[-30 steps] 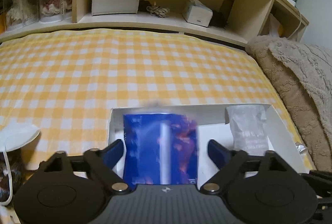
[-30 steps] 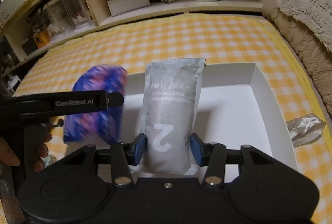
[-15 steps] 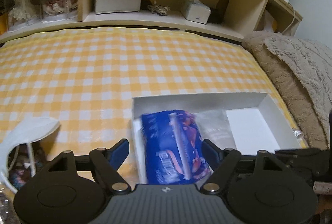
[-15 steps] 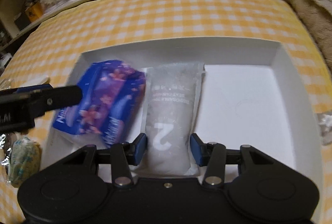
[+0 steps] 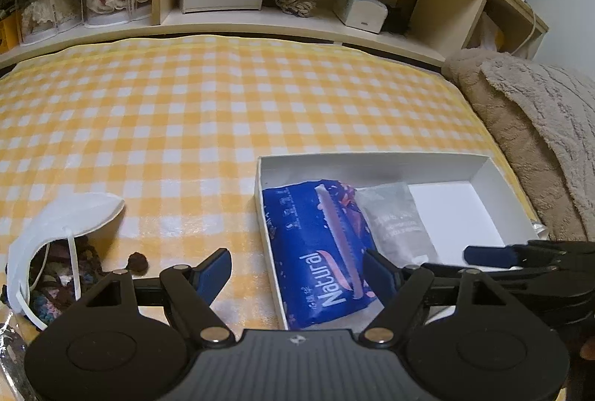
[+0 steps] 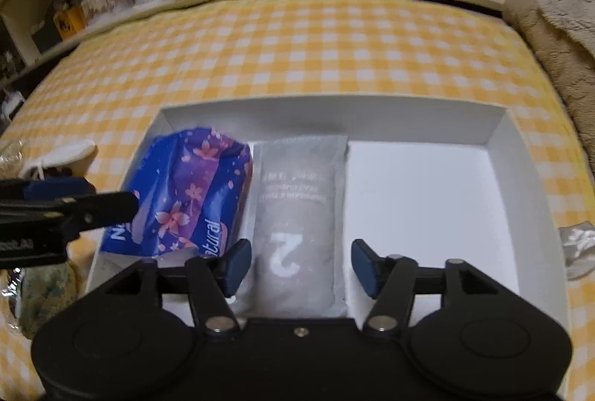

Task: Organize soft objects
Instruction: 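Lower the tissue pack and grey pouch into the white box, open both grippers, then withdraw both grippers from the box toward the remaining bagged items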

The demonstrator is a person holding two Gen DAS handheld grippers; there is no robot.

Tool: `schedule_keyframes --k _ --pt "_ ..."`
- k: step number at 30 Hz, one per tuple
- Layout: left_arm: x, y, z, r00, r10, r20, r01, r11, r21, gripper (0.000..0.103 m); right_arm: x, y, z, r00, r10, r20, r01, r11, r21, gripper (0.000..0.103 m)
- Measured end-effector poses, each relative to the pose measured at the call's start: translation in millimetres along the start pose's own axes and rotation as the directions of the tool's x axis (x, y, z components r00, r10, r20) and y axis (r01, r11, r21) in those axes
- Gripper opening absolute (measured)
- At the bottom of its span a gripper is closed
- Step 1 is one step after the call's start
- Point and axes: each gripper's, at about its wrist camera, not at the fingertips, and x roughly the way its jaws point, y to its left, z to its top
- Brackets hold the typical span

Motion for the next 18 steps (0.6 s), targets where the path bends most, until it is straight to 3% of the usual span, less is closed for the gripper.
schedule_keyframes --k 8,18 --pt "-20.3 -5.4 -2.6 1.000 -0.002 0.009 0.002 1.000 0.005 0.085 -45.3 -11.8 -8.2 0.995 -0.059 0.086 0.054 0.997 0.054 0.072" --pt "-64.8 -8.8 -8.1 0.998 0.000 0.056 -0.002 0.999 0.035 0.088 -94.6 -1.8 -15.5 0.978 -0.098 0.184 0.080 0.992 0.101 0.074"
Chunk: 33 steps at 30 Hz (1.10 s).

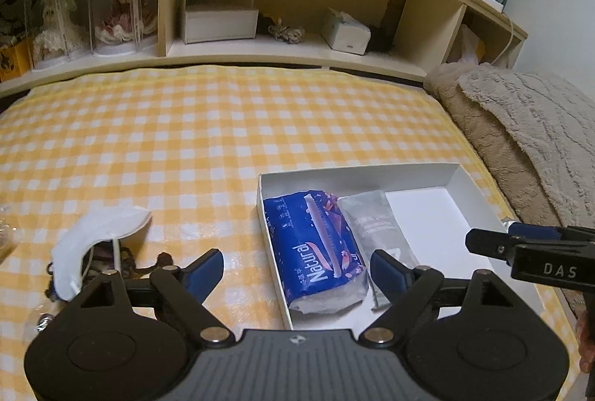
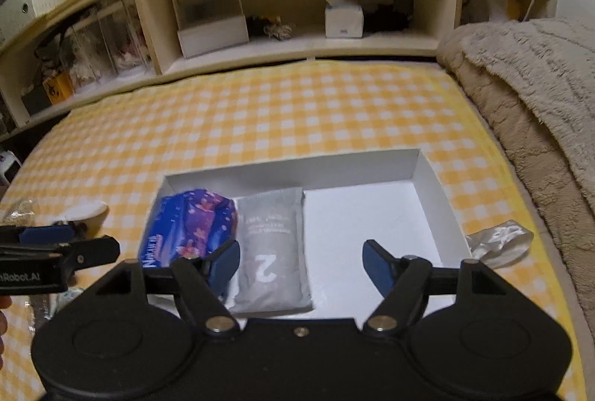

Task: Organize soft objects
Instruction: 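Withdraw both grippers from the box toward the remaining bagged items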

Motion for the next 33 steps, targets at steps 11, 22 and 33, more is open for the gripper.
schedule_keyframes --k 11,22,33 --pt "-45.5 -2.1 -11.9 0.999 -0.006 0.036 0.005 1.000 0.025 0.097 -54.7 9.5 -16.2 0.998 -0.009 0.062 0.008 1.000 0.020 0.078" --pt "-87.9 7.5 -28.5 0.997 0.002 0.074 -0.004 1.000 0.029 0.103 -102.5 21.9 -32.5 0.993 -0.052 0.110 0.051 0.999 0.005 0.096" --pt "-120.6 16.3 -41.1 0.993 -0.028 0.111 0.023 0.998 0.053 0.103 -131.2 35.4 -49.4 0.984 -0.093 0.150 0.090 0.996 0.024 0.103"
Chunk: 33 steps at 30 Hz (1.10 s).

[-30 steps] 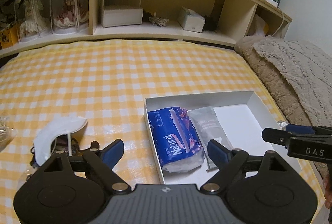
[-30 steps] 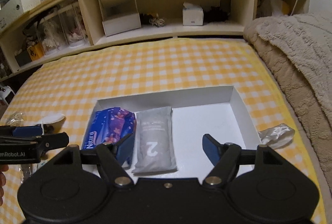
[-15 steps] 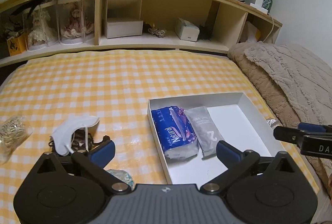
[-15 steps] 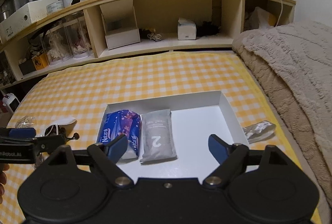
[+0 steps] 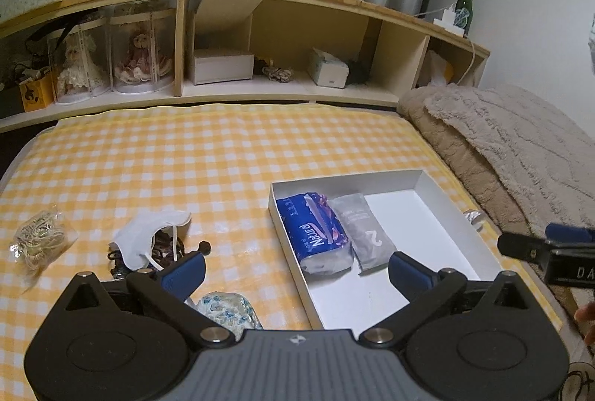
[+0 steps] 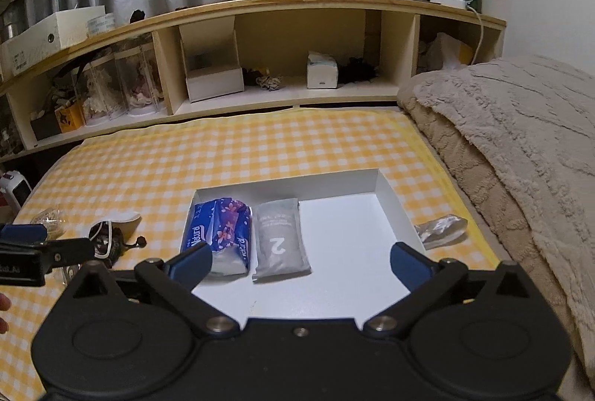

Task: Organize soft objects
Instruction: 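Withdraw both grippers from the box toward the remaining bagged items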

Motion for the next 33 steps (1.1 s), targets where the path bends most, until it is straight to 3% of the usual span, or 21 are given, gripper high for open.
schedule_keyframes --k 10,21,26,33 --pt "-10.9 23.0 -6.4 1.000 -0.006 0.014 0.006 1.000 -0.016 0.103 -10.6 8.3 -13.5 0.999 -0.027 0.032 0.025 0.998 0.057 0.103" --pt "-11.2 85.1 3.6 0.995 0.076 0.064 -0.071 0.995 -0.068 0.103 -2.4 34.5 -21.0 0.994 -0.012 0.108 0.003 0.997 0.082 0.103" --pt "-6.8 127.6 18.2 0.983 0.142 0.113 -0.133 0.987 -0.088 0.103 3.6 54.4 -21.2 0.989 0.055 0.140 -0.061 0.997 0.042 0.103" --pt "13.9 188.6 34.5 0.971 0.210 0.112 -0.195 0.972 -0.133 0.103 21.1 87.4 -20.7 0.977 0.157 0.142 -0.157 0.988 -0.008 0.103"
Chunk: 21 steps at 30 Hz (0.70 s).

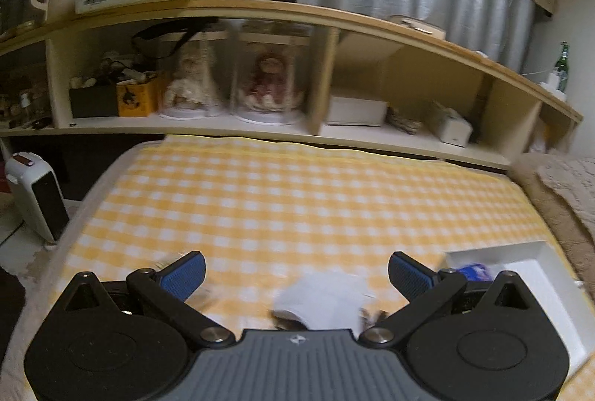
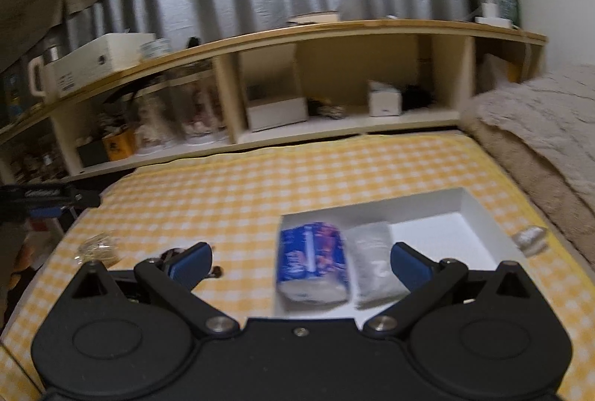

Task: Organize soft objects
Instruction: 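Withdraw both grippers from the box toward the remaining bagged items, then grasp the bagged beaded cord with the left gripper while the right grasps the bagged dark cable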

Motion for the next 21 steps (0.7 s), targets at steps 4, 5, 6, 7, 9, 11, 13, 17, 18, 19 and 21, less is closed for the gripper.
schedule_keyframes --k 4,5,6,7,9,11,13,17,18,19,21 --pt "24.8 25.6 0.3 1.000 0.016 0.001 -0.016 0.999 0.043 0.103 15.3 25.3 -3.3 0.996 0.090 0.007 -0.090 0.994 -0.064 0.103" --pt "32.2 32.5 -0.4 1.000 0.022 -0.005 -0.022 0.998 0.056 0.103 19.9 31.1 -4.1 0.993 0.116 0.003 -0.116 0.990 -0.078 0.103" --pt "37.6 38.3 -1.7 0.999 0.030 -0.011 -0.029 0.997 0.066 0.103 24.6 38.0 -6.0 0.989 0.146 -0.003 -0.146 0.985 -0.088 0.103" --pt "43.9 44.8 -2.7 0.999 0.041 -0.017 -0.039 0.997 0.070 0.103 29.1 42.7 -7.1 0.985 0.170 -0.008 -0.170 0.981 -0.091 0.103" --pt "55.3 56.0 -3.9 0.999 0.045 -0.024 -0.043 0.997 0.066 0.103 39.2 52.3 -9.4 0.972 0.235 -0.025 -0.237 0.968 -0.078 0.103" --pt "67.7 67.2 -4.8 0.999 0.033 -0.029 -0.031 0.997 0.065 0.103 51.8 62.4 -12.0 0.951 0.300 -0.073 -0.305 0.950 -0.065 0.103" --pt "79.6 75.9 -6.2 0.999 0.034 -0.036 -0.032 0.998 0.062 0.103 64.1 75.5 -16.9 0.933 0.338 -0.125 -0.348 0.935 -0.067 0.103" --pt "100.0 96.7 -6.8 0.999 0.003 -0.046 -0.004 1.000 -0.023 0.103 82.4 99.1 -30.1 0.903 0.383 -0.196 -0.406 0.910 -0.090 0.103" --pt "105.3 102.0 -6.2 0.999 -0.009 -0.053 0.007 0.999 -0.037 0.103 87.5 103.3 -32.6 0.891 0.396 -0.221 -0.424 0.901 -0.094 0.103" --pt "110.2 106.5 -5.3 0.998 -0.012 -0.059 0.010 0.999 -0.041 0.103 92.4 106.1 -34.5 0.879 0.411 -0.244 -0.443 0.892 -0.095 0.103" --pt "120.6 118.1 -4.6 0.997 -0.013 -0.072 0.010 0.999 -0.047 0.103 101.7 111.4 -37.8 0.856 0.439 -0.271 -0.474 0.877 -0.077 0.103"
